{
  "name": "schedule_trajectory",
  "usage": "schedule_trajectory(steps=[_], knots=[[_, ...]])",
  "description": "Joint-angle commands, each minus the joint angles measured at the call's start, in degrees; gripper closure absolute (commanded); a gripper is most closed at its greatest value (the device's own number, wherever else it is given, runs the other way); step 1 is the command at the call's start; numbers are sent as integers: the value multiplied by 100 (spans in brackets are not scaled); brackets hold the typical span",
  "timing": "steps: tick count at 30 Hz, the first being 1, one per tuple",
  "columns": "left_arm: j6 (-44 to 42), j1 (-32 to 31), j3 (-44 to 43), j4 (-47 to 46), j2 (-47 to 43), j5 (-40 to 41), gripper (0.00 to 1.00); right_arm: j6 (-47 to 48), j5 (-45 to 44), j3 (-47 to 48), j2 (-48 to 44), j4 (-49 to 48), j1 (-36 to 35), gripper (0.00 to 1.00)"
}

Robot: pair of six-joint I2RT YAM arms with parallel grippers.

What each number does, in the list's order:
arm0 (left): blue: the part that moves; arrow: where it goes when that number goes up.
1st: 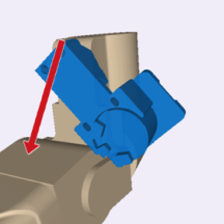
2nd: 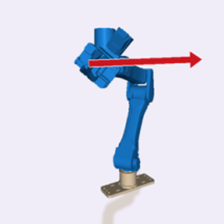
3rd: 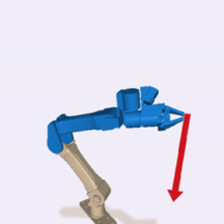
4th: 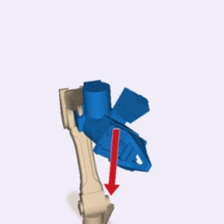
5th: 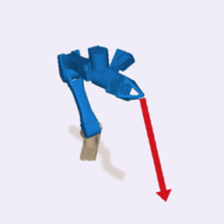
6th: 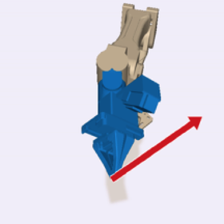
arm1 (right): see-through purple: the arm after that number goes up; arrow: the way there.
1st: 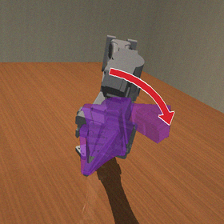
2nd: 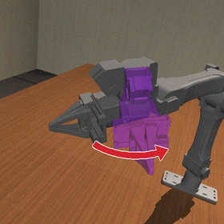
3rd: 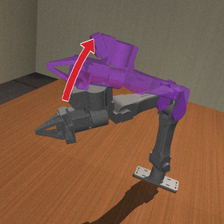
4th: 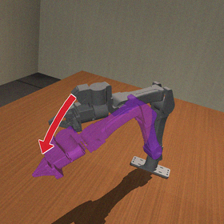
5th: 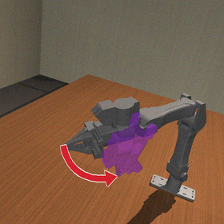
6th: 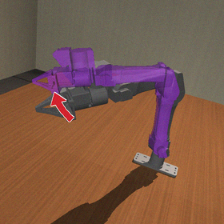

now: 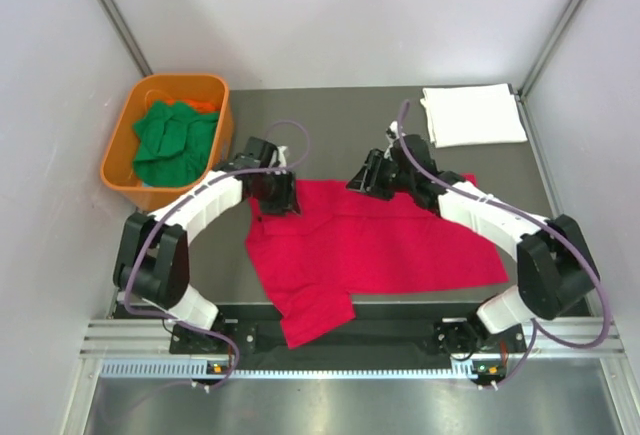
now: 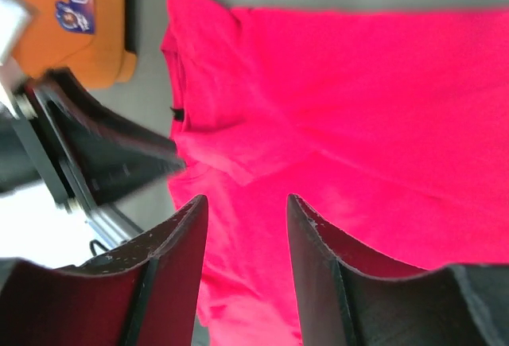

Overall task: Fold and stack the t-shirts
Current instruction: Fold the tshirt

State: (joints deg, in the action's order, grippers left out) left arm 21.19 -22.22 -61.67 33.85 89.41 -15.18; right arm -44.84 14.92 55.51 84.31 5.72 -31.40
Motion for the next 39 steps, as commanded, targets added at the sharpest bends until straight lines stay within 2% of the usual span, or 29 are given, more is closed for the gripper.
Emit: schedule_trajectory(steps=[1,5,8,10,17,22,33,36,39], knots=[[456,770,224,79,-273,-273,50,-602,-383,399,401,78,-611,55],[421,1026,357,271,-380,41,50,-1306,-709,347,875,-211,-1104,56],[543,1246,612,184,-398,-63,49,-1579,-1288,443,1156,-89,-1465,59],[562,1386,752,17,-354,-274,47,-1773,-1457,269,1262,-454,-1632,59],[702,1413,1060,-378,-266,-512,49,-2125,-1703,346,1622,-667,-1721,59],[878,1404,1289,-738,-240,-548,50,-2274,-1685,628,1948,-396,-1729,61],[887,1413,1201,-871,6,-433,49,-2354,-1755,1094,2449,-97,-1747,61],[869,1404,1175,-871,16,-433,52,-2363,-1773,1138,2467,-71,-1747,65],[887,1404,1166,-862,-72,-407,67,-2354,-1817,1147,2458,-36,-1738,70]])
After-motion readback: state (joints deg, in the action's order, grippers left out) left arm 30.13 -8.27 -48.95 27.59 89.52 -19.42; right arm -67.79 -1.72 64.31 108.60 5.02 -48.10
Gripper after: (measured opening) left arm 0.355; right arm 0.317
